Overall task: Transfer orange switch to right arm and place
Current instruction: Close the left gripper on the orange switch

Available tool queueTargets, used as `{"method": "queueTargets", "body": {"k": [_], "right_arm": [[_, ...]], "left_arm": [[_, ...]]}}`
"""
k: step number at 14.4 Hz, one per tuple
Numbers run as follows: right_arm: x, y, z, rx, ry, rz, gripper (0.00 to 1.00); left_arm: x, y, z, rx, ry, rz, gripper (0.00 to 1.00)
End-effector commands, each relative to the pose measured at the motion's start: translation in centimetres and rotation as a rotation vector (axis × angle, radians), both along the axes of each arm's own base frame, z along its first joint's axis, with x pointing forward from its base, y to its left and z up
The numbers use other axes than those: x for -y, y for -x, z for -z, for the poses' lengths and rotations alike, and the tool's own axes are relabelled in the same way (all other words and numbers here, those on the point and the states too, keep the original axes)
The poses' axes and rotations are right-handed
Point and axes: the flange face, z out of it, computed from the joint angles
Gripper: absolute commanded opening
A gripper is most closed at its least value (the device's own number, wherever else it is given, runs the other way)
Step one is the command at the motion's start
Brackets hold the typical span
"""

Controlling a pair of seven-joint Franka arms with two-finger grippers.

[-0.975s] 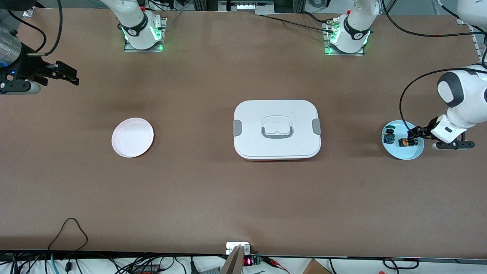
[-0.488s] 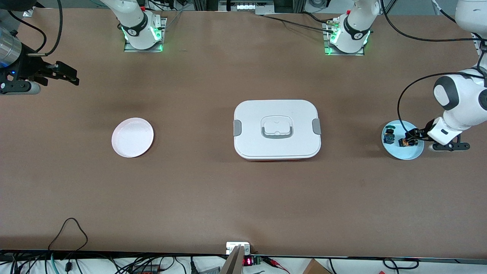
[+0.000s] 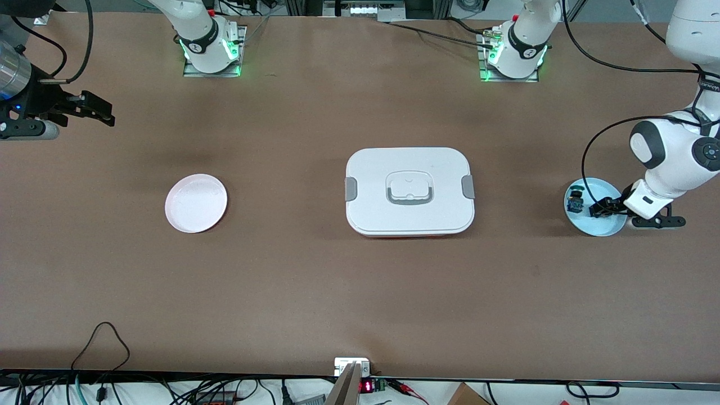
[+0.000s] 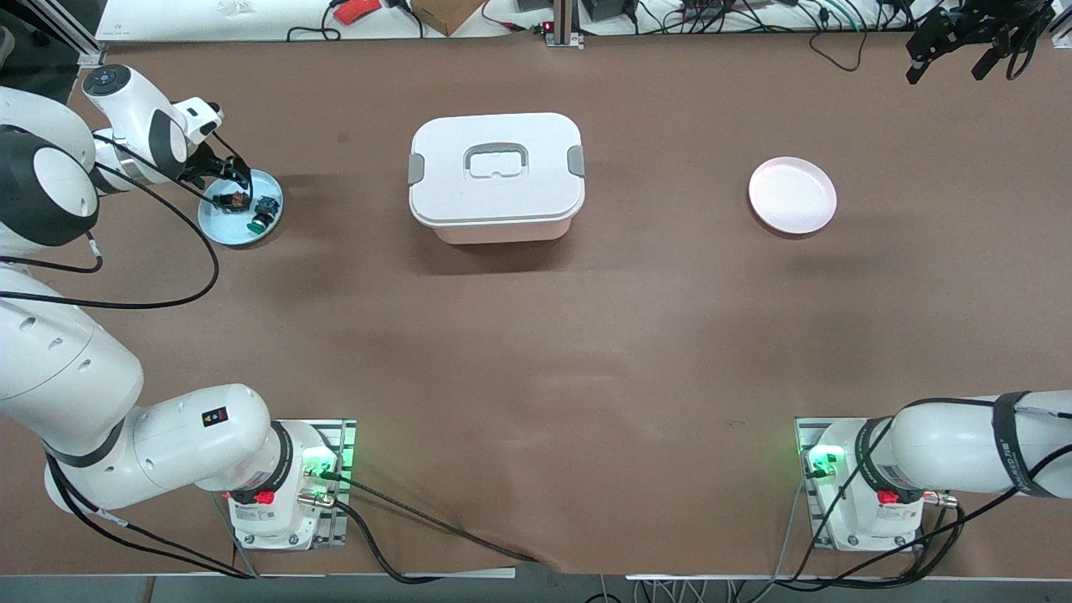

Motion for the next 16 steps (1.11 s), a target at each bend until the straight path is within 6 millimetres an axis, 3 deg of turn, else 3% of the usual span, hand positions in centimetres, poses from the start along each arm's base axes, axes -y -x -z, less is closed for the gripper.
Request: {"method": "queueTargets", "body": {"k": [1,10,16], "right_arm": [[0.2,0.2,-0.1,-0.004,0.013,-0.010,1.00],[0.2,0.0,-0.3,0.008,0.015,-0.010,1.00],[-0.1,-0.1,-0.5,0.017,0.015,-0.015,1.00]], "left_arm": [[-0.9,0.5,0.2,0.000,0.010,-0.001,1.00],[-2.1,1.8,2.2,-0.031,0.032,-0.018,1.00],[-0.9,0.6,1.1,-0.004,0.040,0.002,1.00]]}}
